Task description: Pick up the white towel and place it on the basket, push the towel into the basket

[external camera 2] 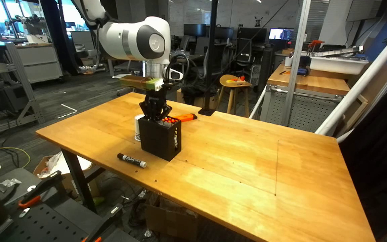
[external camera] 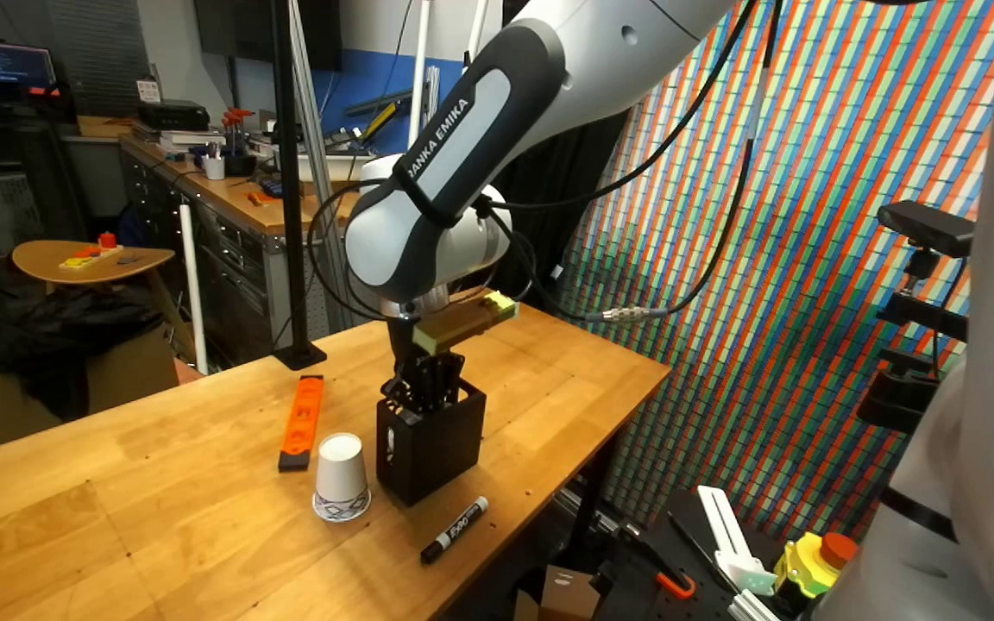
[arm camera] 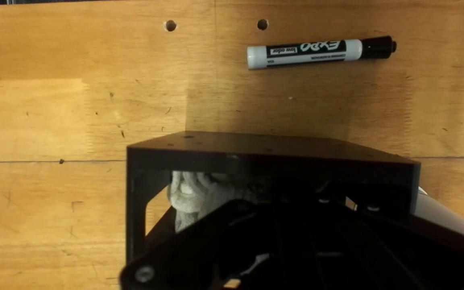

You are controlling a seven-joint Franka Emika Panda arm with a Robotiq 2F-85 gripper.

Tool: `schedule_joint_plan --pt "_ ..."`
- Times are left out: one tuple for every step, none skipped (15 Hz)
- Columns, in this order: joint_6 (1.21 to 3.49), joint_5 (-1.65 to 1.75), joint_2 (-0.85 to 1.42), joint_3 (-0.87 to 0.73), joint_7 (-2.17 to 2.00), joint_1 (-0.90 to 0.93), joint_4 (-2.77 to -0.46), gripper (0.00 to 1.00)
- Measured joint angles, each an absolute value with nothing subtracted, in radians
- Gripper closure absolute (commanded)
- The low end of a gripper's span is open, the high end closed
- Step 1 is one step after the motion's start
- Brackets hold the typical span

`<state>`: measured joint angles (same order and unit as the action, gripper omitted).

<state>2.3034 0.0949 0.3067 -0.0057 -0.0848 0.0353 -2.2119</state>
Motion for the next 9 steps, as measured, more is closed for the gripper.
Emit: schedule_joint_plan --pt "2.295 0.095 0.311 -0.006 -0.085 0.036 -2.202 0.94" --pt "2.288 0.095 0.315 -0.006 -0.085 0.036 -2.194 0.93" --pt "2.283 0.095 0.318 -0.006 -0.085 0.036 -2.188 0.93" --pt "2.28 0.095 0.321 -0.006 -0.085 0.036 -2.183 0.93" --pt "2.279 0.095 0.326 -0.006 -0.085 0.036 -2.181 0.94" --pt "2.279 0.095 0.33 -0.006 -0.085 0.036 -2.18 0.94" --pt "2.279 0.095 0.334 -0.006 -0.085 0.035 -2.179 0.94" --pt "2.279 0.095 0.339 -0.007 -0.085 0.035 -2.18 0.94" --pt "2.279 0.095 0.343 -0.007 -0.086 0.034 -2.179 0.94"
